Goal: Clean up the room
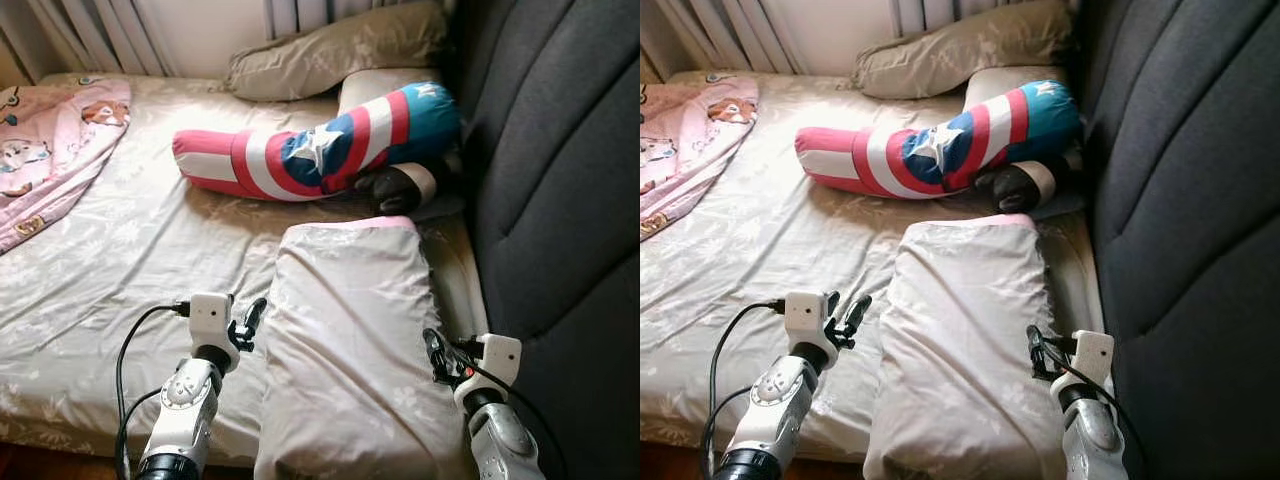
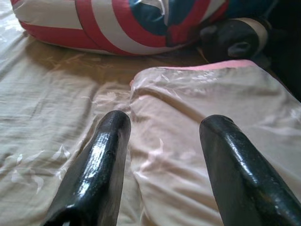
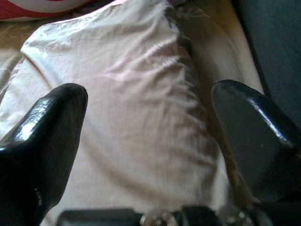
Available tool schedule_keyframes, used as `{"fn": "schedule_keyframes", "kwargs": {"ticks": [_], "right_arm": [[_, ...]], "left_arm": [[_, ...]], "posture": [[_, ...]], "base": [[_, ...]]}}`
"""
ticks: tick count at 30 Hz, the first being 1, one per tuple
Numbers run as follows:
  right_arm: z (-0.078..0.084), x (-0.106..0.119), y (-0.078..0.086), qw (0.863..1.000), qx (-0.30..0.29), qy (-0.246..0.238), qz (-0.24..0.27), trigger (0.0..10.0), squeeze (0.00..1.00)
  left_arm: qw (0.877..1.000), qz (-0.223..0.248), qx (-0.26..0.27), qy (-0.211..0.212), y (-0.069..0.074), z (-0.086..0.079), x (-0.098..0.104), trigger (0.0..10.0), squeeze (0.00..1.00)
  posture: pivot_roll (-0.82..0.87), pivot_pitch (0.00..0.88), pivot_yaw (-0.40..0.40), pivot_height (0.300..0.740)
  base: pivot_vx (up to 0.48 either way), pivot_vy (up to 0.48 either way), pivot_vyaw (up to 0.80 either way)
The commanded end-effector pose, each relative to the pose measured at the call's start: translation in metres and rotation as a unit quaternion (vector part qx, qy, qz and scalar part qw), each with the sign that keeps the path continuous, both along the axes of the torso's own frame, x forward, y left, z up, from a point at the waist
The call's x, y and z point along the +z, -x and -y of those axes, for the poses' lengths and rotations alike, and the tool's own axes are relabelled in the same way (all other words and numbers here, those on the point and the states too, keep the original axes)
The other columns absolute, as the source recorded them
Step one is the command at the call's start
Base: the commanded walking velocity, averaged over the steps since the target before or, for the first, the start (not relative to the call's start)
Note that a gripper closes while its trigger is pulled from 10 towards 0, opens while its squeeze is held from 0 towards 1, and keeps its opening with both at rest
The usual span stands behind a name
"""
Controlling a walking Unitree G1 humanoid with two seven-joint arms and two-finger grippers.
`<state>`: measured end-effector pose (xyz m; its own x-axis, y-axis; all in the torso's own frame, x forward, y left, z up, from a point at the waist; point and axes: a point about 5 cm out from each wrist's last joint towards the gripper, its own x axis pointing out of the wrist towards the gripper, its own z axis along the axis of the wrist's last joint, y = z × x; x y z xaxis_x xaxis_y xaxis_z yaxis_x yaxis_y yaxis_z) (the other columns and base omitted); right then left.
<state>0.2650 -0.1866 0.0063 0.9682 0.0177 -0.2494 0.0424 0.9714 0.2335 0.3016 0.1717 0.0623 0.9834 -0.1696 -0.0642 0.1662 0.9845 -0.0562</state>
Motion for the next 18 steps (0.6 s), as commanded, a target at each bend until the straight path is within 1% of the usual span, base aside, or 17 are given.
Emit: {"fn": "schedule_keyframes", "kwargs": {"ticks": [1,10,18], "right_arm": [[0.0003,-0.0055,0.0040,1.000,-0.002,-0.003,-0.016,10.0,0.00],[-0.0007,-0.0081,0.0069,1.000,-0.014,-0.007,-0.022,10.0,0.00],[-0.0041,-0.0094,0.0084,0.999,-0.014,-0.014,-0.025,10.0,0.00]], "left_arm": [[1.000,0.003,-0.003,0.007,0.0009,0.0002,0.0010,10.0,0.00],[1.000,-0.001,-0.022,0.011,0.0022,0.0020,0.0009,10.0,0.00],[1.000,0.004,-0.020,0.008,0.0022,-0.0037,0.0034,10.0,0.00]], "posture": [[0.00,0.117,0.011,0.707],[0.01,0.125,0.011,0.707],[0.02,0.129,0.005,0.707]], "base": [[0.000,0.000,0.00],[0.000,0.000,0.00],[0.000,0.000,0.00]]}}
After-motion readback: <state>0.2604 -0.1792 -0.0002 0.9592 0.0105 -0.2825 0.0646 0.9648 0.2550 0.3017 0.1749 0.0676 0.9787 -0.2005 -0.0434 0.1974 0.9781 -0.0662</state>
